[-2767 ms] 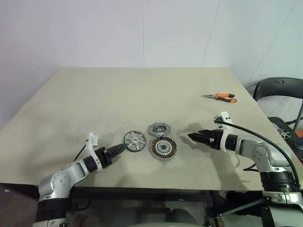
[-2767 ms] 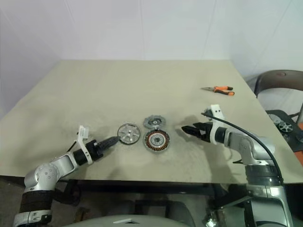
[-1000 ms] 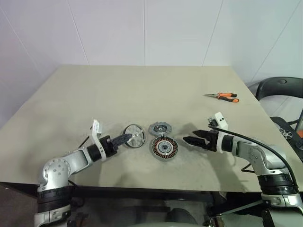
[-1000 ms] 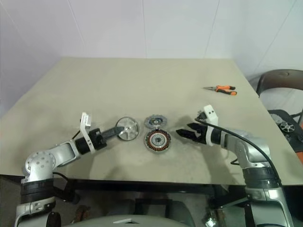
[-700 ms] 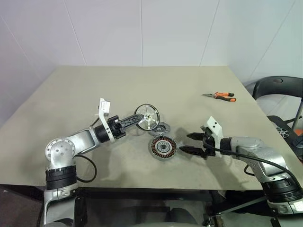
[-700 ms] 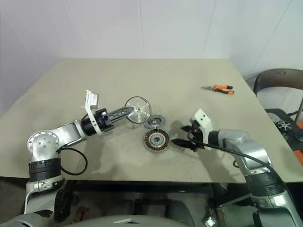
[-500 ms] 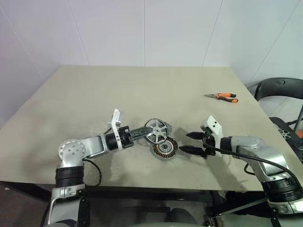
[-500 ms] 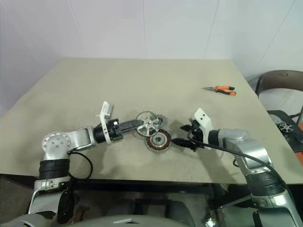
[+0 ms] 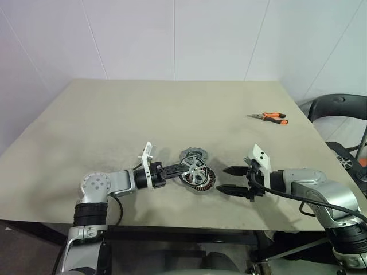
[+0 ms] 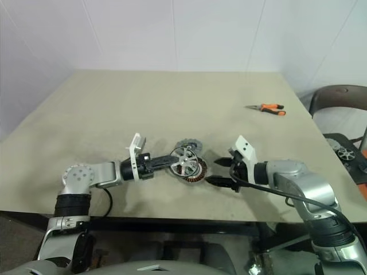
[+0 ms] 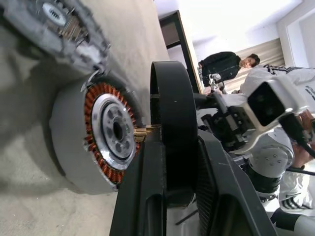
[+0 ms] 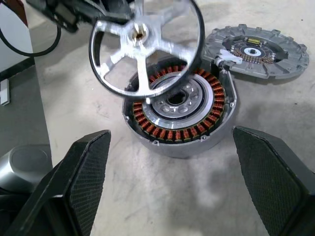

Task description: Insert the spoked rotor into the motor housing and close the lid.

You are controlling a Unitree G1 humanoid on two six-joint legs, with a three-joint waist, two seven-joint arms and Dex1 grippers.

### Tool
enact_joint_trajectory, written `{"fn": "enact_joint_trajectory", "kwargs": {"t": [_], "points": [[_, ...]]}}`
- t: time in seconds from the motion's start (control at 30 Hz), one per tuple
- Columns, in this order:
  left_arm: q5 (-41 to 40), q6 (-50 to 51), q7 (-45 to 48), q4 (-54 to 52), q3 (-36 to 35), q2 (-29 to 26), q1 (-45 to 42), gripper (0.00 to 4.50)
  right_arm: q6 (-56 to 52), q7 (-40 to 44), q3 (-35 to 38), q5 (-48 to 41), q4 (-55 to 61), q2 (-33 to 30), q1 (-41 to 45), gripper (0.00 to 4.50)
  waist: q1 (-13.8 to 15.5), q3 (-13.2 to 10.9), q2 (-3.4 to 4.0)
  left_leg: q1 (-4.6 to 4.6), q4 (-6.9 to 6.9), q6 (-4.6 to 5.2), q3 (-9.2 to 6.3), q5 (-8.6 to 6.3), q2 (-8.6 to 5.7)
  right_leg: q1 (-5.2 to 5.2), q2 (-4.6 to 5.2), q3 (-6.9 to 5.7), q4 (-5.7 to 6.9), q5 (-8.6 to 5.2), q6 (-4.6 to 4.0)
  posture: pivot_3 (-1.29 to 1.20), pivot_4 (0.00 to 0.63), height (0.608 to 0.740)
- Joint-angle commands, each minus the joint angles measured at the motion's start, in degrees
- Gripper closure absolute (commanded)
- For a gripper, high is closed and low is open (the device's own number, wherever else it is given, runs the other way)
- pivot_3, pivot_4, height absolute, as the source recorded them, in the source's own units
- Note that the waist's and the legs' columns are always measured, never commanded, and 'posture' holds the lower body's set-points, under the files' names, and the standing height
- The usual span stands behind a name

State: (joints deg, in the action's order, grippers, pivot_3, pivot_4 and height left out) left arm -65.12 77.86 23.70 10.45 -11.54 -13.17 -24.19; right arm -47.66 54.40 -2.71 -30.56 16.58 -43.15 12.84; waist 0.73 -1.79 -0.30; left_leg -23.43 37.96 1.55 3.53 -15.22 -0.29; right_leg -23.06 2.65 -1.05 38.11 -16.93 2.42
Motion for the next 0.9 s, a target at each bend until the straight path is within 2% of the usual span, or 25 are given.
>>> {"fn": "enact_joint_trajectory", "kwargs": {"t": [0.03, 0.43, 0.9], "points": [[0.5, -0.2, 1.7, -0.3, 0.5, 1.2, -0.9, 4.06, 0.7, -0.7, 1.3, -0.4, 0.7, 0.1, 1.7, 0.38, 0.0, 0.0, 0.0, 0.0, 0.0, 0.0, 0.0, 0.0, 0.0, 0.0, 0.0, 0.0, 0.0, 0.0, 0.0, 0.0, 0.0, 0.74], [3.2, 0.2, 3.4, 1.6, 0.8, 4.1, -1.0, 4.06, 1.2, -2.6, 0.8, 0.7, 1.0, 0.0, 0.1, 0.38, 0.0, 0.0, 0.0, -0.03, -0.01, 0.02, 0.0, -0.01, 0.0, -0.01, 0.01, 0.0, -0.02, 0.0, 0.0, 0.0, 0.0, 0.74], [6.6, -3.8, 6.8, 6.3, 0.1, 4.7, -3.6, 4.06, 1.3, -3.1, 1.6, 1.3, 0.3, -1.1, 0.3, 0.38, 0.0, 0.0, 0.01, -0.03, 0.0, 0.04, 0.0, -0.02, 0.0, -0.01, 0.01, 0.0, -0.03, 0.0, 0.0, 0.0, 0.0, 0.74]]}}
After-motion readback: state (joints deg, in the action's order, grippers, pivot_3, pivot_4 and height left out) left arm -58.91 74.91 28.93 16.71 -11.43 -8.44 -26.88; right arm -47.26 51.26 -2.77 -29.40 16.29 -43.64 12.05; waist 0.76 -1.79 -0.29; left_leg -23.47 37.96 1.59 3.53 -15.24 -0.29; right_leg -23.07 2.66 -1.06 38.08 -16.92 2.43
